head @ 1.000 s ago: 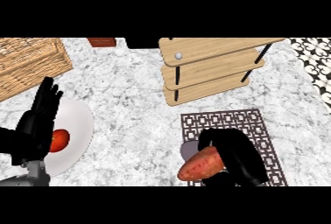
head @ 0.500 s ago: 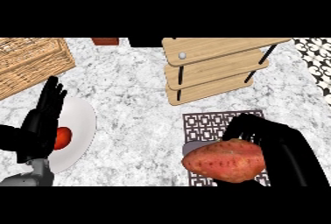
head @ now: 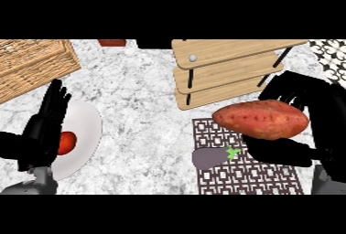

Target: Pick the sweet potato from the placemat and place it in the tiered shelf

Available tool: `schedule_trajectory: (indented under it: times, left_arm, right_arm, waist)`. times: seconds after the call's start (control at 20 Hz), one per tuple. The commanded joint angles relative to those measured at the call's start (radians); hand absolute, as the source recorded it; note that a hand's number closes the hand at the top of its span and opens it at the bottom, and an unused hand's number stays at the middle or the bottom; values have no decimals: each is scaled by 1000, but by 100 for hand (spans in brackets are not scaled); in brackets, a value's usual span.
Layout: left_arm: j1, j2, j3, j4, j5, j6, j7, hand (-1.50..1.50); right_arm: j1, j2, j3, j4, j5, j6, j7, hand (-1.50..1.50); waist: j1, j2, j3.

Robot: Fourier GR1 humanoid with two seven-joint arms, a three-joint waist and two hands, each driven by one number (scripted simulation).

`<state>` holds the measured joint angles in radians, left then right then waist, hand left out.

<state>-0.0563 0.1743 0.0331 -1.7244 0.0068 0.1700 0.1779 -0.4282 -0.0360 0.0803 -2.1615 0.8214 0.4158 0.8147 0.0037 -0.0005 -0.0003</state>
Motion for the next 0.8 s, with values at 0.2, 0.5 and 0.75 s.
schedule_trajectory:
  times: [0.2,0.5,0.75]
  left_arm:
    - [24,-7,8,-34,11,-26,8,0]
    - [-51,-4,39,36,-2,-19,11,0]
    - [-58,-23,39,96,-11,-25,-34,0]
  right_arm:
    - [-60,-20,-126,292,-3,-211,-196,150]
    - [-118,-35,-146,500,16,-346,-330,150]
    - [-162,-19,-168,692,24,-504,-454,150]
  waist:
    - [7,2,1]
    - [4,3,0]
    - [3,4,0]
